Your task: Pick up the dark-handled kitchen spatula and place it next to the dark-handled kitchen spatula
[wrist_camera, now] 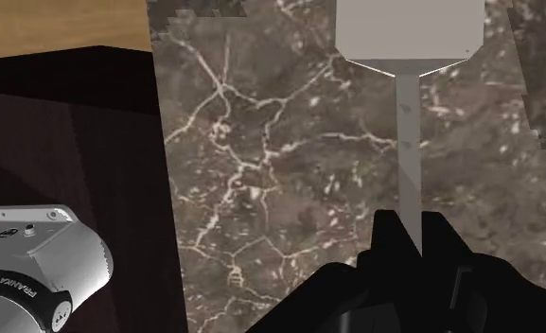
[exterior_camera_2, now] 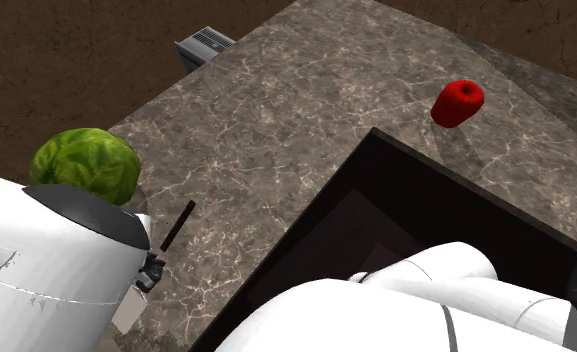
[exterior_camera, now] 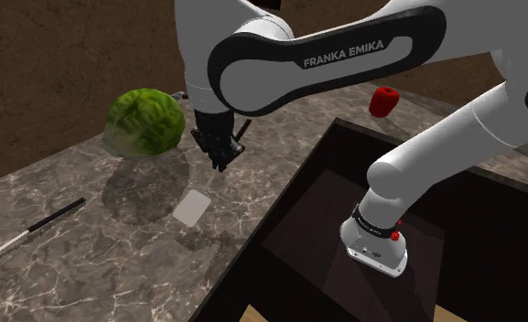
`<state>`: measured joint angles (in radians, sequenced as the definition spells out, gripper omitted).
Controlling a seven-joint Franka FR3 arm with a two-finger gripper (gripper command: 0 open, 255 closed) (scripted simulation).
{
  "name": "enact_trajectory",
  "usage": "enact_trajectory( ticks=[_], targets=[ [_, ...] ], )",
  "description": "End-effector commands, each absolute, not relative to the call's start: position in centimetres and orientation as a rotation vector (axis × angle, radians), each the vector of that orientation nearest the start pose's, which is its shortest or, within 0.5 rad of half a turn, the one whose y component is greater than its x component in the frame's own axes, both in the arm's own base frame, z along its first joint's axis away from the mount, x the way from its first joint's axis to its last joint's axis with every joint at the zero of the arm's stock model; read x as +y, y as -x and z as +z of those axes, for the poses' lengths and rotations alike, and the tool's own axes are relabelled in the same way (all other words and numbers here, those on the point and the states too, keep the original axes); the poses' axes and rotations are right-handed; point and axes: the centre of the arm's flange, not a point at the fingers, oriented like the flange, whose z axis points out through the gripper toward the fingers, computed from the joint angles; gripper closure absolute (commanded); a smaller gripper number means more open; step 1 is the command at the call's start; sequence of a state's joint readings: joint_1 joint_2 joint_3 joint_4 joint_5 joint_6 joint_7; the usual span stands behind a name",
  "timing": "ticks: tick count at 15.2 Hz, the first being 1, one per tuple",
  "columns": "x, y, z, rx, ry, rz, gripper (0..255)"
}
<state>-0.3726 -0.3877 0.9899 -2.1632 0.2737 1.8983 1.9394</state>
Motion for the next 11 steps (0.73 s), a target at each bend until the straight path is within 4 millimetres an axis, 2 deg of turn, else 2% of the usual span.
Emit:
enact_trajectory(
  ticks=[1,11],
  targets=[
    [35.1,-36.8,47.5,2.123,2.373,-0.079,255],
    [48.3,-38.2,47.5,2.123,2.373,-0.079,255]
  ],
)
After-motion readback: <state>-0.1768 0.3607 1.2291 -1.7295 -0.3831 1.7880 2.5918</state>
